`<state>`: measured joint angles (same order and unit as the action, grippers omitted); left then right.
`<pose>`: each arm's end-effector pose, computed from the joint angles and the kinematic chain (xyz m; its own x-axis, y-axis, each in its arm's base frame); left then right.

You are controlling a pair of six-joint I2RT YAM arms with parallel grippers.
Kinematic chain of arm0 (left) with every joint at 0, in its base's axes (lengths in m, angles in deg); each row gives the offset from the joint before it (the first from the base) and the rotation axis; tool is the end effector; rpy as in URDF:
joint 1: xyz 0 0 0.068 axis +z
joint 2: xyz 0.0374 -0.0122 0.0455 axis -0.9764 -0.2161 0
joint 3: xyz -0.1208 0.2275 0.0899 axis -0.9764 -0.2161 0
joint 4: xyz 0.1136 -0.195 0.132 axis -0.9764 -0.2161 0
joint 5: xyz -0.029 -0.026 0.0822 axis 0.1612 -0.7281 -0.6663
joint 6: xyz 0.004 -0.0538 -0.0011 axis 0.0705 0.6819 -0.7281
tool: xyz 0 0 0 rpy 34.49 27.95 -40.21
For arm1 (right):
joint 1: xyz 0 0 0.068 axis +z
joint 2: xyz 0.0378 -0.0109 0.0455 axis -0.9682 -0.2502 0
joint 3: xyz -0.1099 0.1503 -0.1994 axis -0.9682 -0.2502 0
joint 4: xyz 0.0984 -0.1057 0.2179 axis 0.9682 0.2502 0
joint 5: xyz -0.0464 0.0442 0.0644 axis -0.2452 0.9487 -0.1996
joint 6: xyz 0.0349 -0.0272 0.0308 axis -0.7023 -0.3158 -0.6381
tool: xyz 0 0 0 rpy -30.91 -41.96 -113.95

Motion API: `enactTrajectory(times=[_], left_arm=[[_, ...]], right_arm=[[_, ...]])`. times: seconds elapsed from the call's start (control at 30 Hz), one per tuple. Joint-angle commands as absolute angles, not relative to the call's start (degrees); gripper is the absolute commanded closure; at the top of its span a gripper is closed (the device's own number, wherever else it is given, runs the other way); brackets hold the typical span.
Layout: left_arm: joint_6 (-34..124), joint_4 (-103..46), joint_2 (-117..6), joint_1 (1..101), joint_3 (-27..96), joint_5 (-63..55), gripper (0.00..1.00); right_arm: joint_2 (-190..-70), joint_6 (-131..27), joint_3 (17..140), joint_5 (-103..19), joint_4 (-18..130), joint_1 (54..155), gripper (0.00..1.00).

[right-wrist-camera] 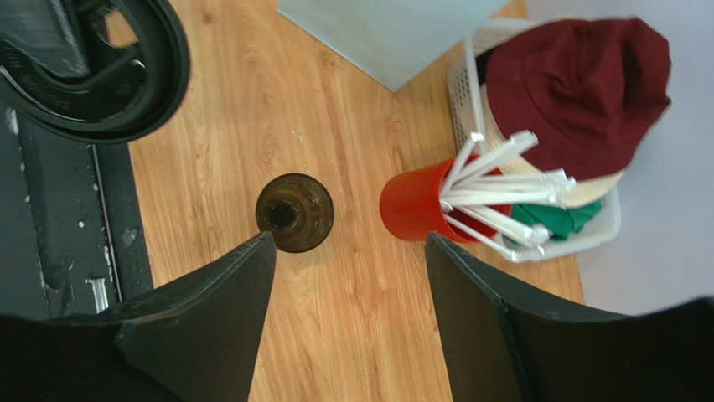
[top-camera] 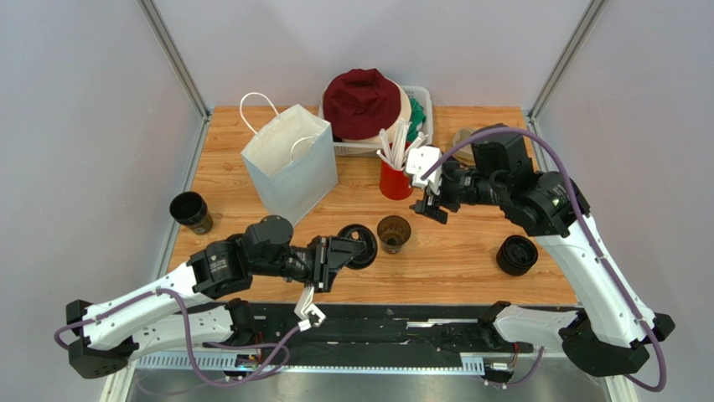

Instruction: Pack the takeout coffee

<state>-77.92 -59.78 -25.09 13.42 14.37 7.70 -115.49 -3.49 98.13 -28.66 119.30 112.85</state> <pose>0.0625 -0.1569 0.3491 0.9772 -0.0088 0.2123 -0.2010 -0.3624 0.9101 0.1421 0.1242 0.4638 0.1894 -0.6389 -0.7457 -0.8996 0.1915 -0.3925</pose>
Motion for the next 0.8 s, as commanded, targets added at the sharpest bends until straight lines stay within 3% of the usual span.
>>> enactTrajectory(times=[0.0, 0.33, 0.77], left_arm=[[-96.64, -57.94, -24.48, 13.18, 11.1, 18.26, 1.0], [-97.26, -52.85, -28.61, 13.09, 9.07, 21.79, 1.0], [-98.23, -51.62, -30.55, 13.09, 9.07, 23.2, 1.0]], right_arm=[[-115.23, 2.05, 98.93, -24.33, 120.9, 115.58, 0.31], [-117.17, 1.18, 94.99, -25.82, 118.71, 124.81, 0.44], [-119.19, -2.86, 93.23, -21.86, 117.83, 129.29, 0.48]])
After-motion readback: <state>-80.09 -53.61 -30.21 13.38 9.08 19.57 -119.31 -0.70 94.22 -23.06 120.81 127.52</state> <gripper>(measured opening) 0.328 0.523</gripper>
